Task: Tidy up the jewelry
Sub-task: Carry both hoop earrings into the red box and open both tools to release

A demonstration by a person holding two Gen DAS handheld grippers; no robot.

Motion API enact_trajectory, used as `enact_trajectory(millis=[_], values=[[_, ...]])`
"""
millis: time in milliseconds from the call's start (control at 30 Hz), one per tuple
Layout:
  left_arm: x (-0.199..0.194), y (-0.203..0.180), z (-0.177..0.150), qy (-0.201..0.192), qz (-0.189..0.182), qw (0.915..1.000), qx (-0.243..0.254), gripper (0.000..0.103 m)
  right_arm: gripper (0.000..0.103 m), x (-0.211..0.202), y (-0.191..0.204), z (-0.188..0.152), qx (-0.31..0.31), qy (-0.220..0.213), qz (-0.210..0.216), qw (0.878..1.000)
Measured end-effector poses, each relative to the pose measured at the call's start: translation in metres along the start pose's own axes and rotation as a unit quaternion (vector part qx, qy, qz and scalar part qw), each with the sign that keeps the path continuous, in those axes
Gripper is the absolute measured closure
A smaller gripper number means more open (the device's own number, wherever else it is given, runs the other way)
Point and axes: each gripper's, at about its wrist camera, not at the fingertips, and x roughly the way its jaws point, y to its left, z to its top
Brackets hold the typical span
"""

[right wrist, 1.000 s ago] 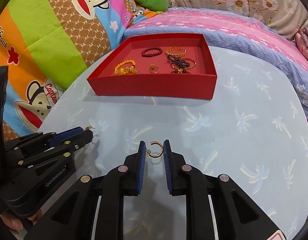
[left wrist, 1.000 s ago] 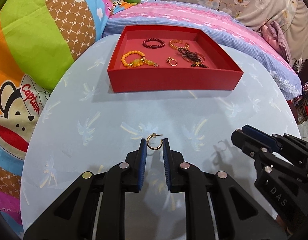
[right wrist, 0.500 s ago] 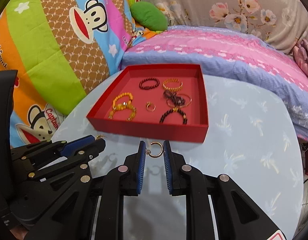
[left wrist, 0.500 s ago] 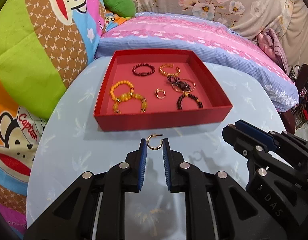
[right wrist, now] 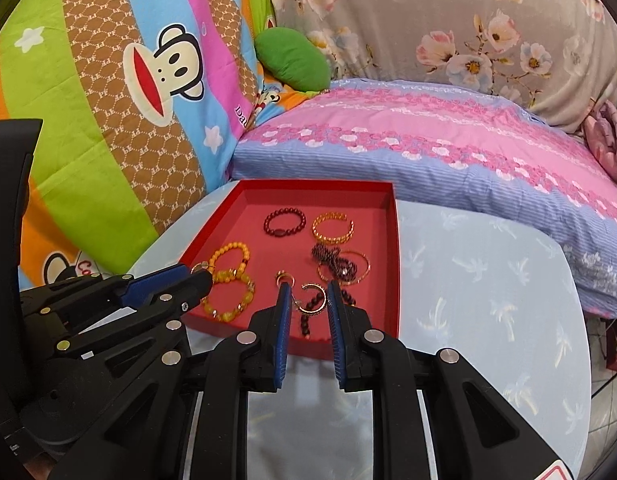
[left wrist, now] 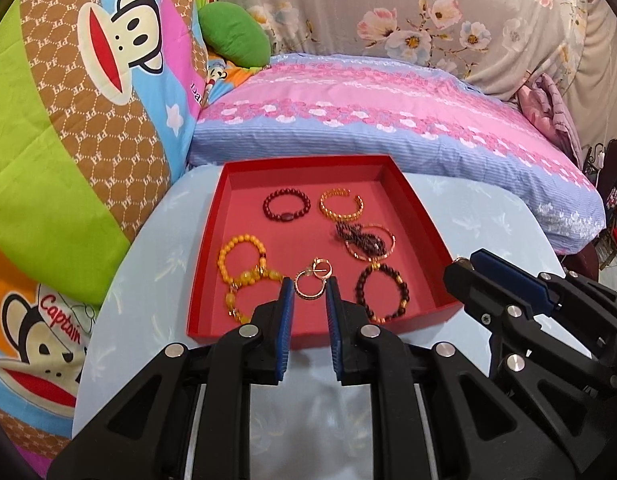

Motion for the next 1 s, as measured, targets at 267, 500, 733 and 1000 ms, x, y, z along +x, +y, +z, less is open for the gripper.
enact_trajectory(millis=[267, 500, 733, 1000], values=[[0.022, 0.004, 0.023, -0.005, 0.01, 0.9999, 0.0, 0.087, 0.086, 0.03, -0.007, 0.023, -0.001, 0.002, -0.004, 1.0], [0.045, 0.007, 0.036, 0.001, 0.017, 0.9999, 0.0, 0.087, 0.086, 0.056, -0.014, 0.034, 0.011, 0.013, -0.003, 1.0], [0.066, 0.009, 0.042, 0.011, 0.02, 0.9997, -0.001, 0.087, 0.086, 0.076, -0.019, 0.039, 0.012, 0.022, -0.009, 1.0], [0.085, 0.011, 0.043, 0.022, 0.022, 0.9995, -0.008, 0.087, 0.086, 0.095, -0.022, 0.04, 0.013, 0.033, -0.013, 0.999]])
